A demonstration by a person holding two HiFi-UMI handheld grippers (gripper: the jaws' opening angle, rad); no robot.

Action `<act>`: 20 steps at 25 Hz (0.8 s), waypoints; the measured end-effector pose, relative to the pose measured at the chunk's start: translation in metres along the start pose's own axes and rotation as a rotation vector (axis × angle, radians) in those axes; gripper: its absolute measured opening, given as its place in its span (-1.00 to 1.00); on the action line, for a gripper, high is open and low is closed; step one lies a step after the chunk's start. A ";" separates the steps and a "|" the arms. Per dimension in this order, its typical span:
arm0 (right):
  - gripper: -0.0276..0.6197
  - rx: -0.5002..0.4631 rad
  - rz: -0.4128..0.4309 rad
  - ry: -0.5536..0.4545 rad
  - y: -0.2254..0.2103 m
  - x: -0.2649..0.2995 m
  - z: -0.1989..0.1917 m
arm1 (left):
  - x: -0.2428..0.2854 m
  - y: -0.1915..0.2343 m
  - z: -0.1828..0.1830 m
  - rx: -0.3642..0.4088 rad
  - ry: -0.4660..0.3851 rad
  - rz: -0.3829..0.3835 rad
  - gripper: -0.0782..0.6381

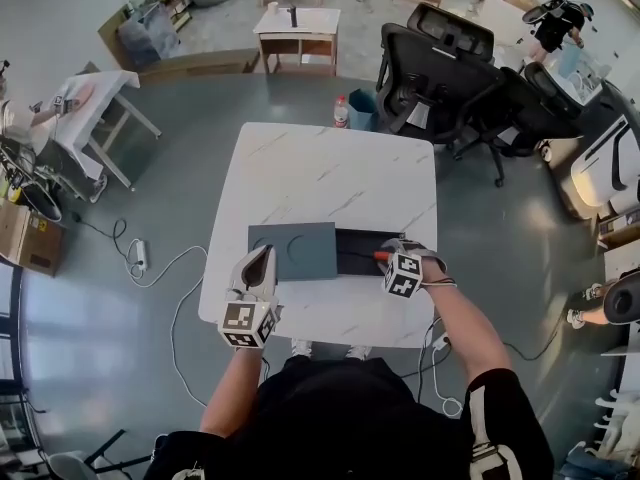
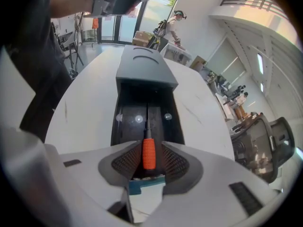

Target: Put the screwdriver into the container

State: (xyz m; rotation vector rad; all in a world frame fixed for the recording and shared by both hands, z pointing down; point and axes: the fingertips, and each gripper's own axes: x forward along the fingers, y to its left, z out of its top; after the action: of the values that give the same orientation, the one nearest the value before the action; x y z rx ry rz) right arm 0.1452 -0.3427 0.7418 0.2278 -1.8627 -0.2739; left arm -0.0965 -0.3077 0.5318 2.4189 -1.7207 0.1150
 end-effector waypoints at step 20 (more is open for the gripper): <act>-0.90 0.737 -0.669 -0.749 -0.057 -0.238 0.092 | 0.007 -0.073 0.068 0.139 -0.125 -0.169 -0.76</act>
State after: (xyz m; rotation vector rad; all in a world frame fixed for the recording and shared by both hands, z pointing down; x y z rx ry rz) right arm 0.1300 -0.3212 0.4820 1.4271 -2.5155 -0.1080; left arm -0.0282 -0.3030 0.4594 2.7143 -1.5971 0.0644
